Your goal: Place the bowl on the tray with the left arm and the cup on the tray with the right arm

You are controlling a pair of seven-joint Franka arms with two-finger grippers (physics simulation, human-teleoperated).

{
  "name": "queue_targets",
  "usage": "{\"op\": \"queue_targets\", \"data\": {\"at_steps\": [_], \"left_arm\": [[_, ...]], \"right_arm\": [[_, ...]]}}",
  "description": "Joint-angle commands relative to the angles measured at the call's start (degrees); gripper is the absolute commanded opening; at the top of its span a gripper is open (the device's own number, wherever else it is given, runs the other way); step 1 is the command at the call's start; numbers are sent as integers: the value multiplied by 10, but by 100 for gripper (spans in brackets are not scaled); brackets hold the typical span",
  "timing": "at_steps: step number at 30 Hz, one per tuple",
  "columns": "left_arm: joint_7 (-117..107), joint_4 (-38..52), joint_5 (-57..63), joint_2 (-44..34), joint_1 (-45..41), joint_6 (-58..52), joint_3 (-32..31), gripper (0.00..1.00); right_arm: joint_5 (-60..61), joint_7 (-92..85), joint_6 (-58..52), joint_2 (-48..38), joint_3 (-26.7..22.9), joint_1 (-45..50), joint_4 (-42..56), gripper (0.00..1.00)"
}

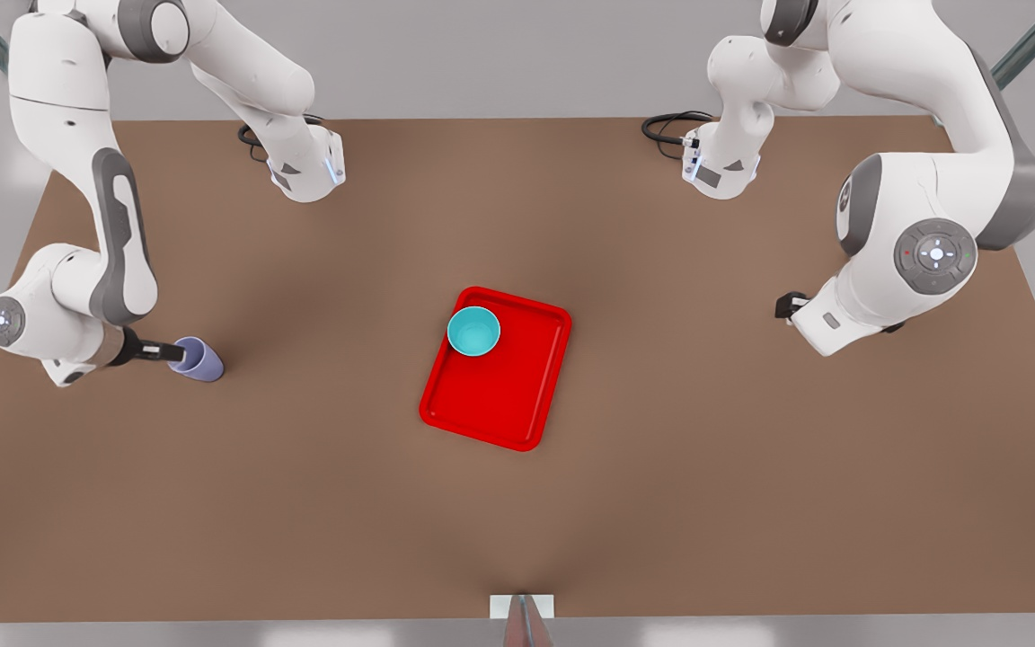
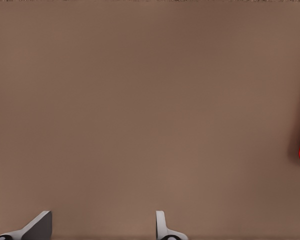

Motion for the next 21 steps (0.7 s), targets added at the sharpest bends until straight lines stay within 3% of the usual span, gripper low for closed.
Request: {"op": "queue_targets", "data": {"at_steps": [1, 21], "left_arm": [[0, 0, 0, 0, 0, 0, 0, 100], [4, 0, -1, -17, 0, -19, 1, 100]], "right_arm": [[1, 0, -1, 0, 0, 0, 0, 100], [-6, -3, -10, 43, -2, -7, -7, 100]]}}
